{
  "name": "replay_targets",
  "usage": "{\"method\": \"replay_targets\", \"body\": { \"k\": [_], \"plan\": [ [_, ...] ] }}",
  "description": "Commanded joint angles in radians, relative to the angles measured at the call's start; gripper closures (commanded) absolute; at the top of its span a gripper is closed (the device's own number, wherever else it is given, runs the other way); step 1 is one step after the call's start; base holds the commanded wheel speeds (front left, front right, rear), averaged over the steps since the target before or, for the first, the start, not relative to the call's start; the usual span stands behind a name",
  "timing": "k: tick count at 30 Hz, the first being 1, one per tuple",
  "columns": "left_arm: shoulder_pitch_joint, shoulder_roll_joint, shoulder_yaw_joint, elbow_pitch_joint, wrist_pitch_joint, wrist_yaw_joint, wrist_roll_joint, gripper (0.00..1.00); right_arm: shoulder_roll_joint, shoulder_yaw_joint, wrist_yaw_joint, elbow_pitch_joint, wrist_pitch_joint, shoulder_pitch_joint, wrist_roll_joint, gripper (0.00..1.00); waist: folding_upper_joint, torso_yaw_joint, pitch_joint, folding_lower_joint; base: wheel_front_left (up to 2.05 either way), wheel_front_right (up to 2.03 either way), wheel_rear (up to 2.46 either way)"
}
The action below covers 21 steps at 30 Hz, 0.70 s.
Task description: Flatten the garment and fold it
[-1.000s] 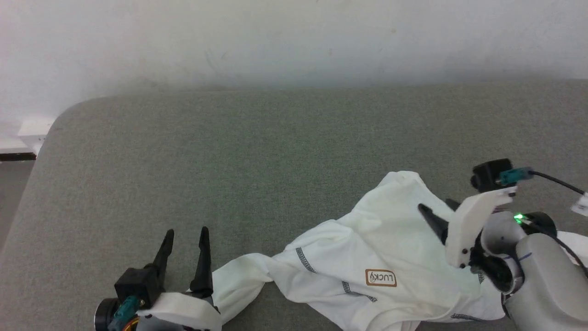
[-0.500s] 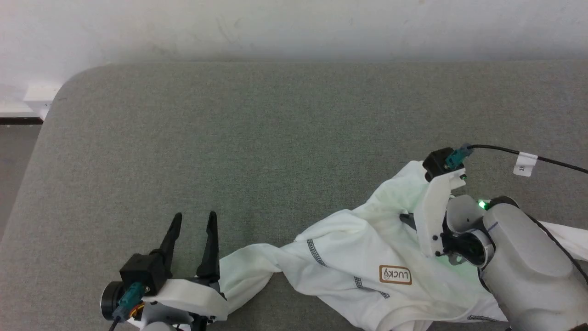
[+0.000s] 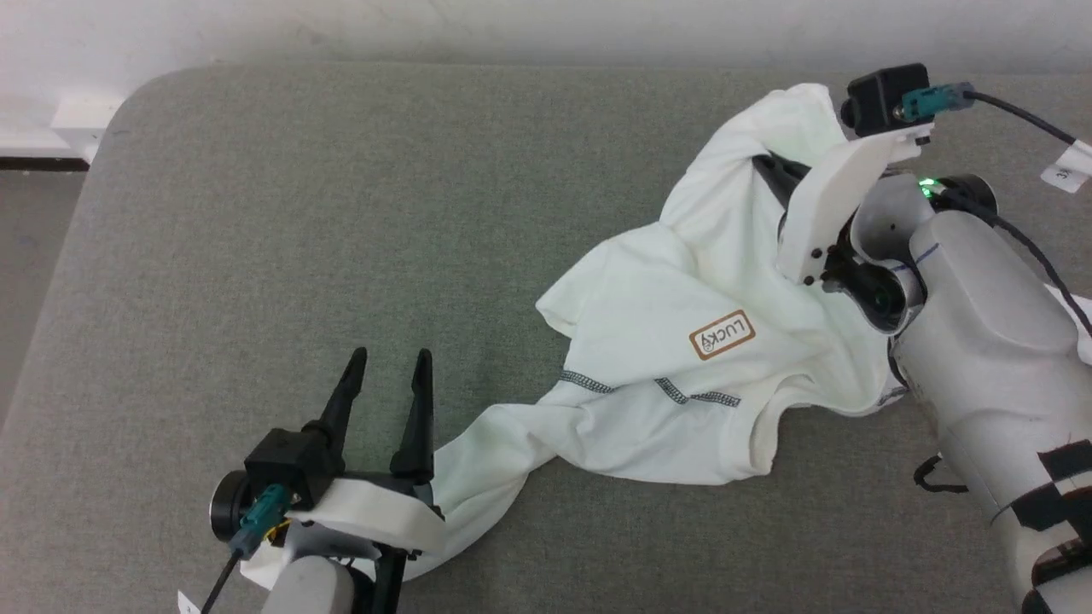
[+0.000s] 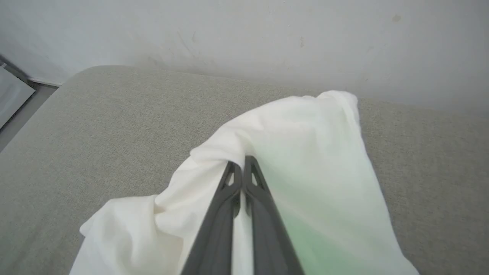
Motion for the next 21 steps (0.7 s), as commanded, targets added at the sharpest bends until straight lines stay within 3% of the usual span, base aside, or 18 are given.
{"method": "replay_targets", "body": {
  "k": [1,2,3,5,9,16,21],
  "plan": [
    [-0.013,-0.004,0.000,0.003,-0.005,-0.003,0.007,0.00,0.003,0.000,-0.001,0.012,-0.008,-0.005,-0.005,1.00,0.0000,0.013,0.016,-0.0002,0.00,0.00,0.00],
    [-0.017,-0.005,0.001,0.005,-0.005,-0.005,0.009,0.00,0.008,0.004,-0.001,0.038,-0.023,-0.012,-0.006,1.00,0.0000,0.016,0.020,-0.0002,0.00,0.00,0.00],
    [-0.019,-0.007,0.001,0.006,-0.005,-0.006,0.010,0.00,0.014,0.012,-0.001,0.060,-0.033,-0.015,-0.006,0.79,0.0000,0.018,0.021,-0.0002,0.00,0.00,0.00],
    [-0.022,-0.010,0.004,0.010,-0.005,-0.007,0.012,0.00,0.025,0.029,-0.001,0.097,-0.051,-0.007,0.005,0.00,0.0000,0.018,0.022,-0.0002,0.00,0.00,0.00],
    [-0.018,-0.015,0.015,0.019,-0.005,-0.004,0.013,0.00,0.020,0.076,-0.001,0.119,-0.136,0.032,0.018,0.00,0.0000,0.007,0.006,-0.0002,0.00,0.00,0.00],
    [0.018,-0.018,0.043,0.036,-0.005,0.007,0.017,0.00,-0.033,0.120,-0.001,0.023,-0.420,0.144,0.035,0.00,0.0000,-0.038,-0.073,-0.0002,0.00,0.00,0.00],
    [0.057,-0.017,0.051,0.041,-0.005,0.014,0.018,0.00,-0.079,0.066,-0.001,-0.120,-0.468,0.266,-0.007,0.00,0.0000,-0.081,-0.138,-0.0002,0.00,0.00,0.00]
  ]
}}
